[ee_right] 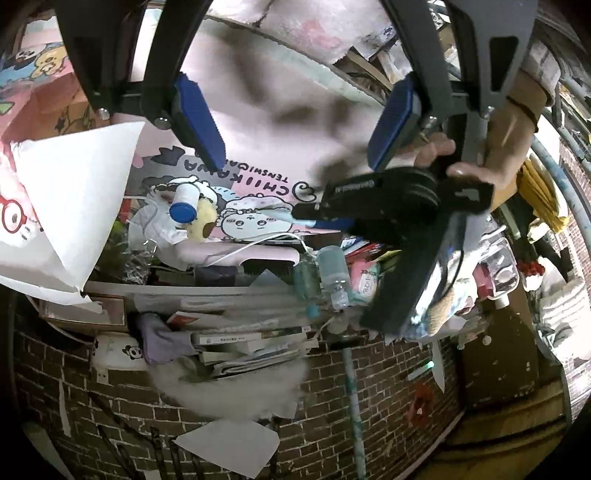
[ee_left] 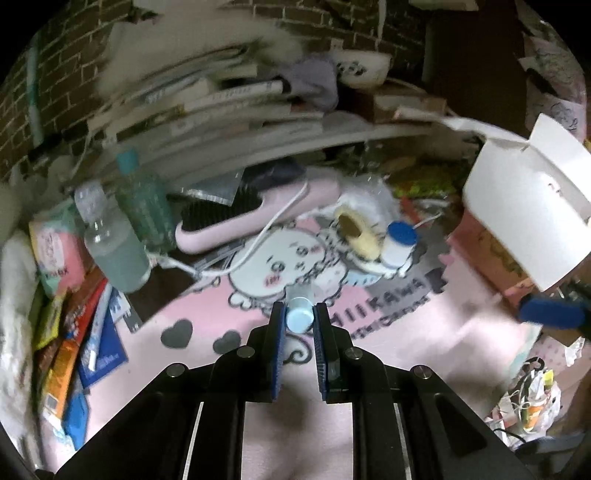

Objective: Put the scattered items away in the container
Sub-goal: 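Grasp the light blue tube with the left gripper and lift, then carry the blue tube in the left gripper into the box and release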

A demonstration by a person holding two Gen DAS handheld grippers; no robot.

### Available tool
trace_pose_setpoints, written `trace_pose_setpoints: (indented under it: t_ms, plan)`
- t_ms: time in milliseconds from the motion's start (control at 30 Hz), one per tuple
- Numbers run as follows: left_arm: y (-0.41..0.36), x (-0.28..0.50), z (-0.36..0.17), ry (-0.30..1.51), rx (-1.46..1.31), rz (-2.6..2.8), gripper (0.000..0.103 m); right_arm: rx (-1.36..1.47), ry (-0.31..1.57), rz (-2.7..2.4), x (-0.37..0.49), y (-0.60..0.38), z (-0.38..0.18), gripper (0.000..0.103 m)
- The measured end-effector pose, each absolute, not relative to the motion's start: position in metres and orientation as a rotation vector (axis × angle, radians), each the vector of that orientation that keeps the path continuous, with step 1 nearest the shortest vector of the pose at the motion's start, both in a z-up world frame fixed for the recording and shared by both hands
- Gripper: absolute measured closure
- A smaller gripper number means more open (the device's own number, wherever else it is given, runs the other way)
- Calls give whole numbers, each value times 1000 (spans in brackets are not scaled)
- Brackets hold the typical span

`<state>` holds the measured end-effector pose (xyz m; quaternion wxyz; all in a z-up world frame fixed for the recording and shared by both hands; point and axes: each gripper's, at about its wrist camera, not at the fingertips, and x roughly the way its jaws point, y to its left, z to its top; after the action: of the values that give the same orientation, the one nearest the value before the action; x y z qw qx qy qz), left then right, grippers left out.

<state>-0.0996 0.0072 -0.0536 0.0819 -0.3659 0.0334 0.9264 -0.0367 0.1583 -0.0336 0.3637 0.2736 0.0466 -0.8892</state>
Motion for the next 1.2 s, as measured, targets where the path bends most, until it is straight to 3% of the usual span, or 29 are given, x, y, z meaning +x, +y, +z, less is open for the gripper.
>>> trace_pose_setpoints:
  t_ms: [400,567,667,733,1200]
  plan:
    - [16,-92,-88,124,-1189,2726,93,737,89,-2281,-35,162,-39,25]
    - [22,-99,-87,177,-1189,2748,82,744,75,-2282,-37,163,-39,25]
    - [25,-106,-88,161,-1190,2736,83,745,77,-2282,-37,163,-39,25]
    - [26,-109,-87,154,-1193,2721,90,746,78,-2284,-37,163,-39,25]
    - [33,-104,-63,212,-1135,2748,91,741,-11,-2313,-36,176,-37,22]
